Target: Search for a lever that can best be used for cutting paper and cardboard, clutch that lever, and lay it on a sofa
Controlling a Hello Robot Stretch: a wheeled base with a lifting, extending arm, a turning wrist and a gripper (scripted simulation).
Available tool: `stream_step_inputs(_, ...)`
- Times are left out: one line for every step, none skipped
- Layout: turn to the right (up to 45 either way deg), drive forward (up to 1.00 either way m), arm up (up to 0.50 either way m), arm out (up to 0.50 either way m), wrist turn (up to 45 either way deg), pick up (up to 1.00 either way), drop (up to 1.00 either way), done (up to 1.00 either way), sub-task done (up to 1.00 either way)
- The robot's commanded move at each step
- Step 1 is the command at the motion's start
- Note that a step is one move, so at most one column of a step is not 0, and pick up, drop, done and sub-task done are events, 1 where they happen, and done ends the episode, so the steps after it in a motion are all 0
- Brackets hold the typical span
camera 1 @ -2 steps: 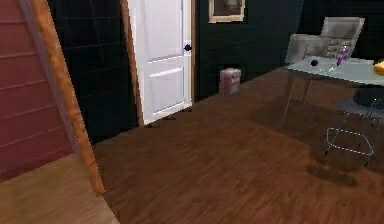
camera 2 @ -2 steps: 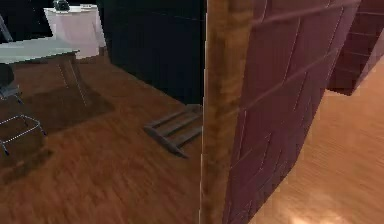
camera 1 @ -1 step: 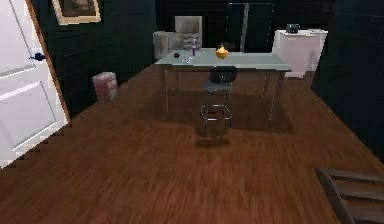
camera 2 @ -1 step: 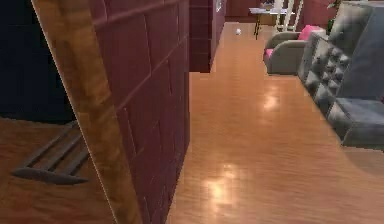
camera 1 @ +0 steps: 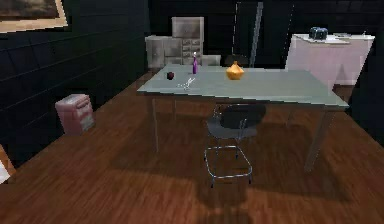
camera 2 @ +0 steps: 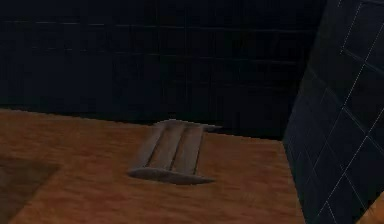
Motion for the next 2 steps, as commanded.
stream_step_inputs(0.0, 0.95, 0.00, 0.00, 0.0, 0.00, 0.00, 0.00, 0.00)
stream_step_inputs(-45.0, 0.00, 0.00, 0.00, 0.0, 0.00, 0.00, 0.00, 0.00)
